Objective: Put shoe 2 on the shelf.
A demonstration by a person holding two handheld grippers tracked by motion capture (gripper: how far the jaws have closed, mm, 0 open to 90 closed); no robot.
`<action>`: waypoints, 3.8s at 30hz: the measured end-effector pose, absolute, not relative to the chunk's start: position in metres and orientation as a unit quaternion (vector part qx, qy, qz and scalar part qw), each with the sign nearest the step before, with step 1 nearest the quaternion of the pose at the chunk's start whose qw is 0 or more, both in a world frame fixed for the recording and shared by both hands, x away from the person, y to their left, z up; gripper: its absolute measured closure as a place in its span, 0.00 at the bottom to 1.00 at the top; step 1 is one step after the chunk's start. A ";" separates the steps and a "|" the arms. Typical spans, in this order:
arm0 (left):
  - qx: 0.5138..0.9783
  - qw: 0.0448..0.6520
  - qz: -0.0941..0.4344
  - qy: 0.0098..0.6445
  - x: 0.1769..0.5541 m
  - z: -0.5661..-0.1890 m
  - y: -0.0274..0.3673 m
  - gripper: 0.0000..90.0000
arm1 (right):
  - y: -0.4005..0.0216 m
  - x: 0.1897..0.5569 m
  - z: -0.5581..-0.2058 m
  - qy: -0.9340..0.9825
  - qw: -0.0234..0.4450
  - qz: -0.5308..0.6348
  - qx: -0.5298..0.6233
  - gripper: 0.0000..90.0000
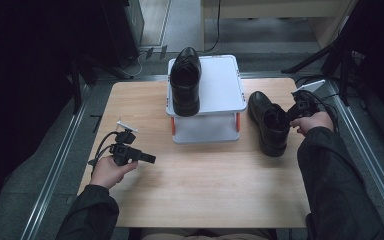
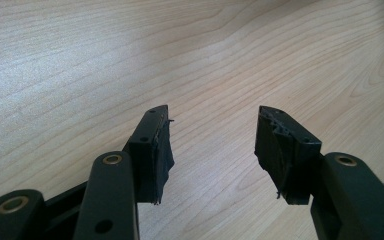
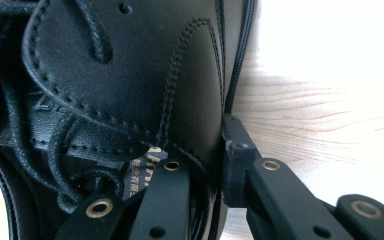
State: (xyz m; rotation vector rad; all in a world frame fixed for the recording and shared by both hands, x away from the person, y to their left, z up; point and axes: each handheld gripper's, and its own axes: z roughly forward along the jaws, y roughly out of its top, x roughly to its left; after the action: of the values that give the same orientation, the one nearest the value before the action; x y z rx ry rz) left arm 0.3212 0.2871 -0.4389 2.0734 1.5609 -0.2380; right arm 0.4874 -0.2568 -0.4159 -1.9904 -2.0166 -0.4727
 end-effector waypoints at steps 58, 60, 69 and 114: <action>0.771 0.272 -0.104 0.566 0.317 -0.440 0.284 0.52 | -0.097 0.543 -0.264 -0.738 0.088 -0.192 -0.641 0.93; 0.770 0.273 -0.104 0.567 0.318 -0.440 0.284 0.52 | -0.091 0.543 -0.265 -0.736 0.082 -0.193 -0.643 0.93; 0.772 0.272 -0.105 0.565 0.318 -0.440 0.284 0.52 | -0.080 0.537 -0.265 -0.738 0.088 -0.195 -0.640 0.88; 0.774 0.267 -0.101 0.566 0.320 -0.440 0.284 0.51 | -0.093 0.509 -0.237 -0.769 0.085 -0.241 -0.586 0.69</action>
State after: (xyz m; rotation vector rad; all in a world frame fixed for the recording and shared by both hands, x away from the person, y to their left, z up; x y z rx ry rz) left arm 0.3198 0.2845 -0.4401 2.0879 1.5275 -0.2718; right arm 0.5094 -0.0932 -0.2370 -1.7489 -2.2930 -0.7197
